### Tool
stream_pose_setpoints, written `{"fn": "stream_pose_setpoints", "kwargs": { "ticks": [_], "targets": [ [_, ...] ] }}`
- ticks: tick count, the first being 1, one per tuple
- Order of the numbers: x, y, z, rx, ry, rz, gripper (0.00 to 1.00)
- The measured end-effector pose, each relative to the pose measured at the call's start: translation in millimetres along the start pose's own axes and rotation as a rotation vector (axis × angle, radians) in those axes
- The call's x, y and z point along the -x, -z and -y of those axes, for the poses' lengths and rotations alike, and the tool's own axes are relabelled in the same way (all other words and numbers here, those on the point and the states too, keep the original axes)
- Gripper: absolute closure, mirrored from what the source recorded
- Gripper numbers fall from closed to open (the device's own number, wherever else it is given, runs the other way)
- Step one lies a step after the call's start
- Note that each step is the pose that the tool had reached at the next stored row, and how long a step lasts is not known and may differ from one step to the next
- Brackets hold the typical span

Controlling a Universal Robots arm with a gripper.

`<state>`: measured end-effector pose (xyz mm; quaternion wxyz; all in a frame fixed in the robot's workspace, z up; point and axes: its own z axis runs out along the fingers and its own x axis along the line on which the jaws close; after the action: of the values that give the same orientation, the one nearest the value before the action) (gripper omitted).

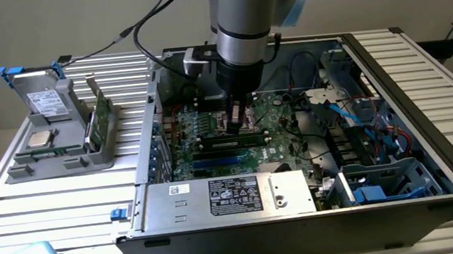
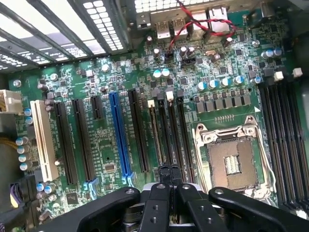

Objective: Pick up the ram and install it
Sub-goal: 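Press down the ram until it locks into place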

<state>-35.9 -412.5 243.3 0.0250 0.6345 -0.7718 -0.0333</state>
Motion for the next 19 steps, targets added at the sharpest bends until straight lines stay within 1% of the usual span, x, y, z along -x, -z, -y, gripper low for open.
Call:
{"fn": "stream_pose_setpoints", "kwargs": {
  "ticks": [1,3,6,9,19],
  "targets": [
    [0.0,0.0,0.1,-0.0006,-0.012,0.0002,0.89],
    [0.0,-0.1,0.0,-0.0025,-0.031,-0.0020,0.89],
    [-0.1,0.0,0.1,-0.0050,-0.050,-0.0098,0.89],
    [-0.2,0.0,0.0,-0.0071,-0.071,-0.0157,0.89],
    [-0.2,0.0,0.0,-0.0129,-0.178,-0.0242,0.89]
  ]
}}
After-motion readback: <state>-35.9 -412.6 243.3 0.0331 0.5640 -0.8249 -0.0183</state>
